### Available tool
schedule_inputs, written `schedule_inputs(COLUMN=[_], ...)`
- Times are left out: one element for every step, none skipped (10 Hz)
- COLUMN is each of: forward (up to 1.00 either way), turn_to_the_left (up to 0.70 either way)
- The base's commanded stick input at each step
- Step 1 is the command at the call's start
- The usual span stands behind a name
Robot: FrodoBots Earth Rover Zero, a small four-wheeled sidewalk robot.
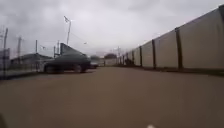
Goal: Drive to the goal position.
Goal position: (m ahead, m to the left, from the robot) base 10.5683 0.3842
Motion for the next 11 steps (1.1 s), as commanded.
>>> schedule_inputs(forward=[0.7, 0.7, 0.7, 0.7, 0.7, 0.7, 0.7, 0.7, 0.7, 0.7, 0.7], turn_to_the_left=[0.0, 0.0, 0.0, 0.0, 0.0, 0.0, 0.0, 0.0, 0.0, 0.0, 0.0])
